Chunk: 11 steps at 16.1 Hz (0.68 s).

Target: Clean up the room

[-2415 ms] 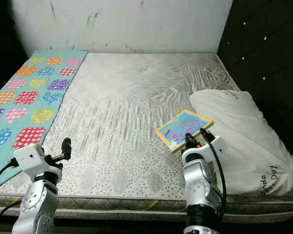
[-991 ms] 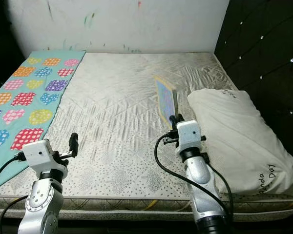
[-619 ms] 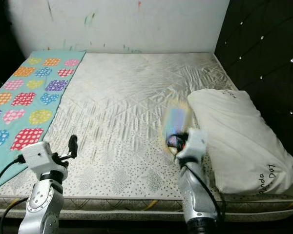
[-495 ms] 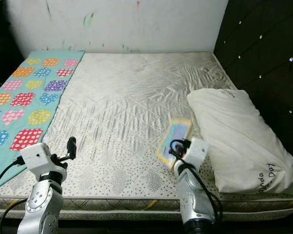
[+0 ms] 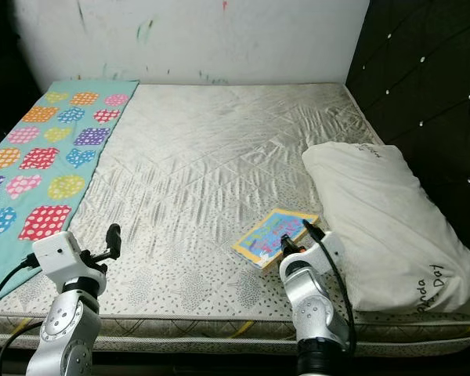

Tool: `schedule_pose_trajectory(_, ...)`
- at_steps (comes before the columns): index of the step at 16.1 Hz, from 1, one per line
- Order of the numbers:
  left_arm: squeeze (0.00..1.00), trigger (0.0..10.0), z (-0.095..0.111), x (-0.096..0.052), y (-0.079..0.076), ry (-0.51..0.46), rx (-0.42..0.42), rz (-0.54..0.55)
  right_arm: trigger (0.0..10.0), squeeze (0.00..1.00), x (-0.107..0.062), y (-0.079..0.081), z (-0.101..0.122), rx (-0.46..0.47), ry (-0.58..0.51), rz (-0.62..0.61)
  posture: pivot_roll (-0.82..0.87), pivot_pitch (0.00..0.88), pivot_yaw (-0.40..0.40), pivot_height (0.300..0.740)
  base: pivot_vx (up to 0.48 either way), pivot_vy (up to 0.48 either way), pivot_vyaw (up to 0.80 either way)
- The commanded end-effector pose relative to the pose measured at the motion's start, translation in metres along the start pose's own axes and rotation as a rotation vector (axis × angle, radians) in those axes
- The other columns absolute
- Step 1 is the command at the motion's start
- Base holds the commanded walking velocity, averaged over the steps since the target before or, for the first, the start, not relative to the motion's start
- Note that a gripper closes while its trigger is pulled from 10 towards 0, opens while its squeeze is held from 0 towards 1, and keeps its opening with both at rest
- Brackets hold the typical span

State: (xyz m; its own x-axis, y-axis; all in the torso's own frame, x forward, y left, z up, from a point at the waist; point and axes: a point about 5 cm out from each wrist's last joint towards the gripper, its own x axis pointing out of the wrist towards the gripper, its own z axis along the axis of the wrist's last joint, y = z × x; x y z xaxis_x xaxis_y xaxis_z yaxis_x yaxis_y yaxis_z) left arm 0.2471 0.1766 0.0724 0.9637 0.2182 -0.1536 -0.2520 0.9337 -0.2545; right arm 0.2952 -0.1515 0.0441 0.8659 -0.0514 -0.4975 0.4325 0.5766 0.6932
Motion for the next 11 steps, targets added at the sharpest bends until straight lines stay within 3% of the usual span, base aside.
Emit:
schedule_pose_trajectory(1,0.00,10.0,0.001,-0.001,-0.003,0.004,-0.013,0.000,10.0,0.00,0.001,0.029,0.012,0.103,-0.068,0.092,0.04,0.000,0.024,0.740,0.000,0.000,0.00)
schedule_pose_trajectory(3,0.00,10.0,0.000,-0.001,-0.004,0.010,-0.013,0.000,10.0,0.00,0.003,0.028,0.026,0.026,-0.115,0.112,0.04,0.000,0.022,0.740,0.000,0.000,0.00)
schedule_pose_trajectory(6,0.00,10.0,0.000,0.000,-0.003,0.009,0.002,-0.004,10.0,0.00,0.000,0.035,0.044,-0.245,-0.243,0.197,0.04,0.000,0.017,0.740,0.000,0.000,0.00)
schedule_pose_trajectory(8,0.00,10.0,0.001,0.000,-0.004,0.001,0.005,-0.011,10.0,0.00,-0.001,0.034,0.045,-0.192,-0.244,0.196,0.04,0.000,0.016,0.740,0.000,0.000,0.00)
schedule_pose_trajectory(11,0.00,10.0,0.006,0.002,-0.004,-0.030,-0.013,0.012,10.0,0.00,0.002,0.015,0.037,-0.147,-0.219,0.075,0.04,0.000,0.015,0.740,0.000,0.000,0.00)
